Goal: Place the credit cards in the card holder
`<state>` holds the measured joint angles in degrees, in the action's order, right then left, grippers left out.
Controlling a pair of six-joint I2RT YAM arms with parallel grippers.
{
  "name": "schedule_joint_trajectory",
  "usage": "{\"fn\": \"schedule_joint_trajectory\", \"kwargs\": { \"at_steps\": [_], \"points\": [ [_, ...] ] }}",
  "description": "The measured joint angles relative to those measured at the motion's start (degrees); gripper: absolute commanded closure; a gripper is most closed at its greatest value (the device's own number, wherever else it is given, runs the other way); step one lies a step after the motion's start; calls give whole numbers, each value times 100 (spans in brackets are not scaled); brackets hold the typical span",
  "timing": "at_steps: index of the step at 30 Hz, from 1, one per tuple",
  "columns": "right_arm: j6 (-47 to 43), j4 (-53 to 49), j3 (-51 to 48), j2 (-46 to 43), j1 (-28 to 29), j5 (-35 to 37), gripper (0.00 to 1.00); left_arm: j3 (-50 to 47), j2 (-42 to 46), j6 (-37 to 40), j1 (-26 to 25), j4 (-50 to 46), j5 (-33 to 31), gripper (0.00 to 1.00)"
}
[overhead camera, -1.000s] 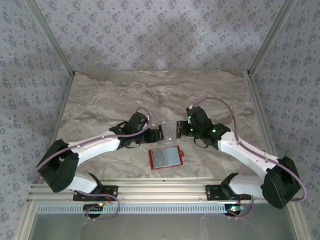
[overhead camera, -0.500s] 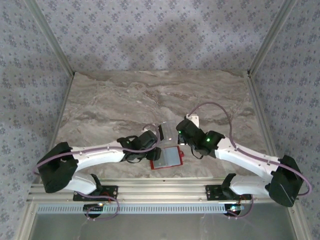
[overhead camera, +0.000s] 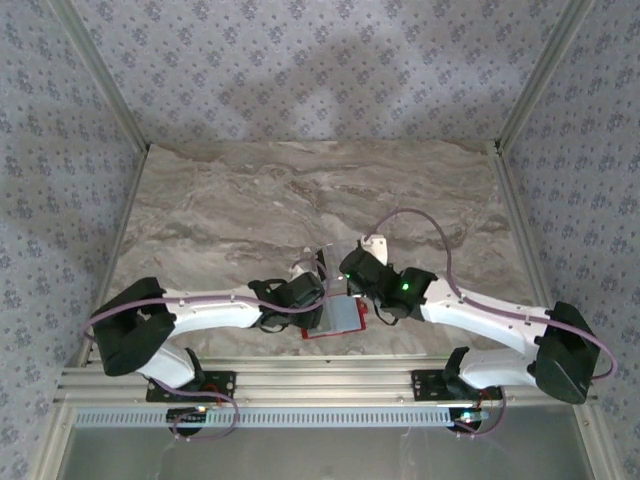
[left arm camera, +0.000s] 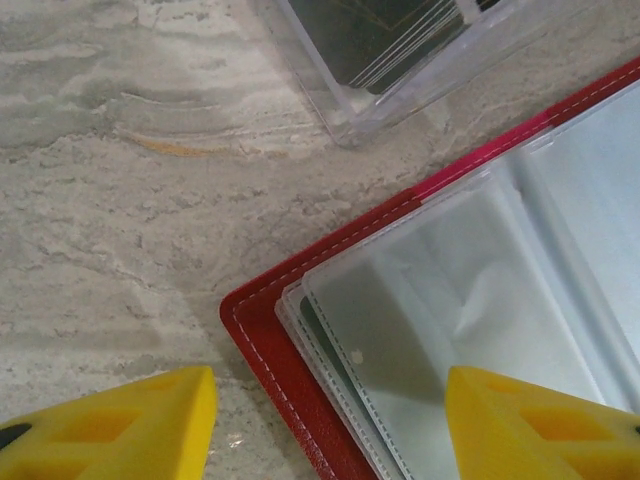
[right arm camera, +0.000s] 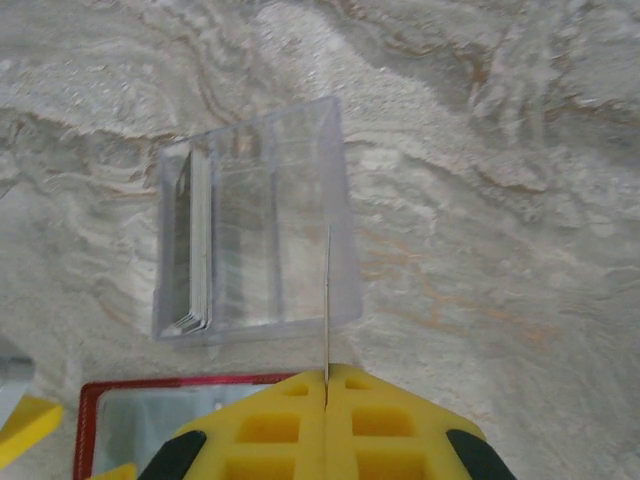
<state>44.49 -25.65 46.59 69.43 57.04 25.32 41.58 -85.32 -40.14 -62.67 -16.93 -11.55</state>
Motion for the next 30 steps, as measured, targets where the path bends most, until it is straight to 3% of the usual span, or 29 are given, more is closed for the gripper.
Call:
{"fn": "schedule_joint_trajectory", "kwargs": {
  "at_steps": [10,17,30],
  "points": [
    [-378,715,-584,-387,-127,-1646,100,0,-42,-44,-13,20,-72,51],
    [-439,1414,-1257,-387,-595,-3025,100,-7,-68,-68,-13,61,-96,56],
    [-111,2623,-2105,2,-1169,-4824,100,-50,-79,-105,-46,212,-116,62]
  ]
}}
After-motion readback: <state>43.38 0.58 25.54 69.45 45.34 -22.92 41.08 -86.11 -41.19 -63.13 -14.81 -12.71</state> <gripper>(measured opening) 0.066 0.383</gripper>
